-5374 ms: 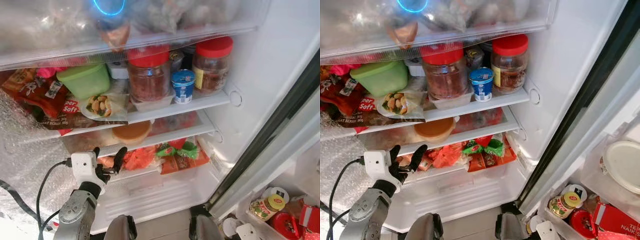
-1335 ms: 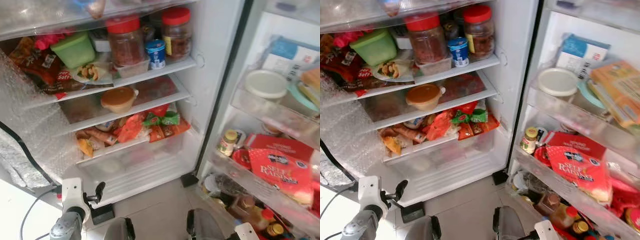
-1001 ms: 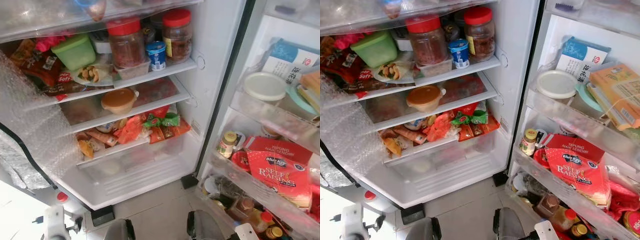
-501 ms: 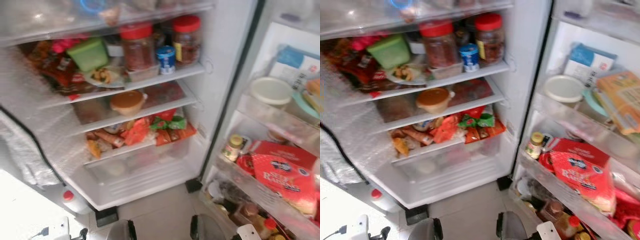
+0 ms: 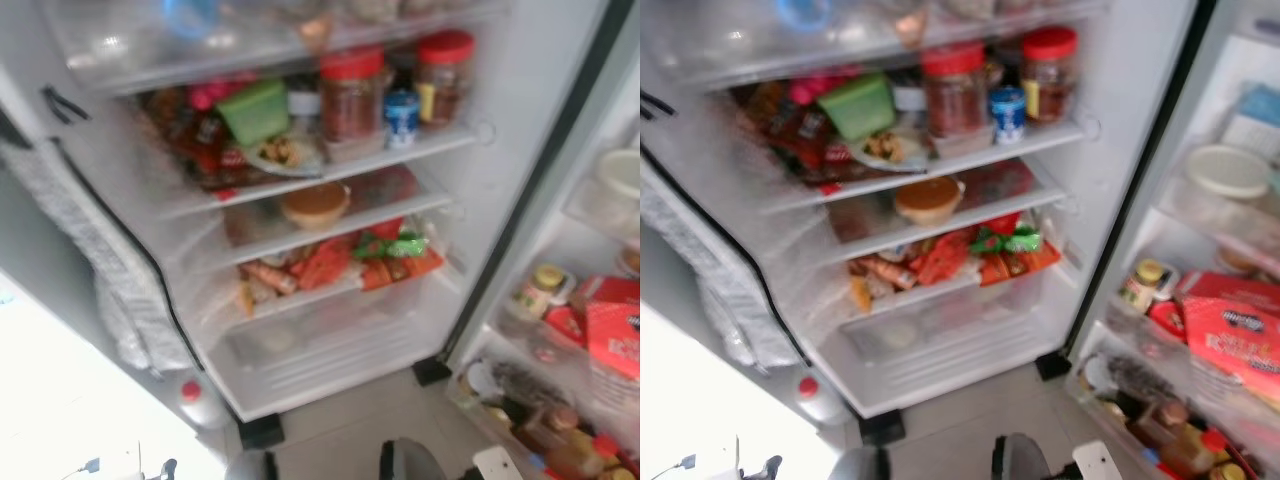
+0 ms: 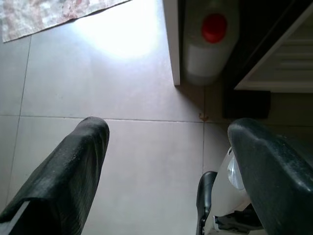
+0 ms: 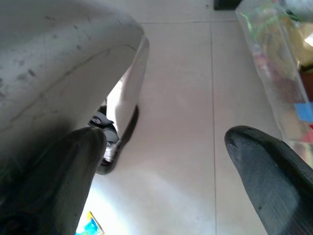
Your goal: Restocking fridge
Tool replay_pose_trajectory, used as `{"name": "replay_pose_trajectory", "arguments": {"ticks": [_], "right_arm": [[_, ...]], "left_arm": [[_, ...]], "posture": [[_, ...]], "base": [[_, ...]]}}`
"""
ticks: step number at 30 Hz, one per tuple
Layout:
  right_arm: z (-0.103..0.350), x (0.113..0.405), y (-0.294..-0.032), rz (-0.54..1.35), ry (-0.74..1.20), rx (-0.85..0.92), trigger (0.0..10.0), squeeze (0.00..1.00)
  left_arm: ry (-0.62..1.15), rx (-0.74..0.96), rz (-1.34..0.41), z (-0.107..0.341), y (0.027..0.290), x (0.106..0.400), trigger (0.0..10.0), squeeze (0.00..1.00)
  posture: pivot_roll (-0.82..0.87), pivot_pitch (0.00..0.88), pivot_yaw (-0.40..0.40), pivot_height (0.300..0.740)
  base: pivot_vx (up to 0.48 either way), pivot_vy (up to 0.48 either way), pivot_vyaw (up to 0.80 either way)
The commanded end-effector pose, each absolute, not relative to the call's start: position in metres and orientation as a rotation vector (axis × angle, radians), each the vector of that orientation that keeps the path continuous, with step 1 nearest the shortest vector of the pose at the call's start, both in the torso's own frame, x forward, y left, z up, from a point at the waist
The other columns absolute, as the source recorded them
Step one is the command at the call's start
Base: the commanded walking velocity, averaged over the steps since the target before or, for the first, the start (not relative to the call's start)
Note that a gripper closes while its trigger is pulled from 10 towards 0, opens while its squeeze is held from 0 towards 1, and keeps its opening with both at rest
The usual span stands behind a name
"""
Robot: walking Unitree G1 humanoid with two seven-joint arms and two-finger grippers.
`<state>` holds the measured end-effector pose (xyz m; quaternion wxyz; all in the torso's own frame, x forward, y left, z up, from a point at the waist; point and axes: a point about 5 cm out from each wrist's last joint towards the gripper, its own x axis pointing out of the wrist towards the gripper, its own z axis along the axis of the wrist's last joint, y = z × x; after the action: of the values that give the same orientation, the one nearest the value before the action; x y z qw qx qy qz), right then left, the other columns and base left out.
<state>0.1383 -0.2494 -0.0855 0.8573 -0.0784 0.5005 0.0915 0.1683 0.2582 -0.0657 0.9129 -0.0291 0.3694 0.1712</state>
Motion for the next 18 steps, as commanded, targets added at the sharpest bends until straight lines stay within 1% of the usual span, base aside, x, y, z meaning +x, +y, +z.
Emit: {"name": "replay_pose_trajectory", "arguments": {"ticks": [1,18], "right_arm": [[-0.0872,0.1431,-0.2348,0.232,1.03,-0.131,10.0,0.0],[-0.0871,0.1426,-0.2347,0.233,1.025,-0.119,10.0,0.0]], "left_arm": [[0.794,-0.039,0.37,-0.0692,0.2645,0.1577,10.0,0.0],[0.783,-0.041,0.358,-0.0699,0.2593,0.1601,10.0,0.0]], "posture": [[-0.05,0.059,0.056,0.624],[-0.04,0.065,0.055,0.624]], "base": [[0.0,0.458,0.0],[0.0,0.432,0.0]]}}
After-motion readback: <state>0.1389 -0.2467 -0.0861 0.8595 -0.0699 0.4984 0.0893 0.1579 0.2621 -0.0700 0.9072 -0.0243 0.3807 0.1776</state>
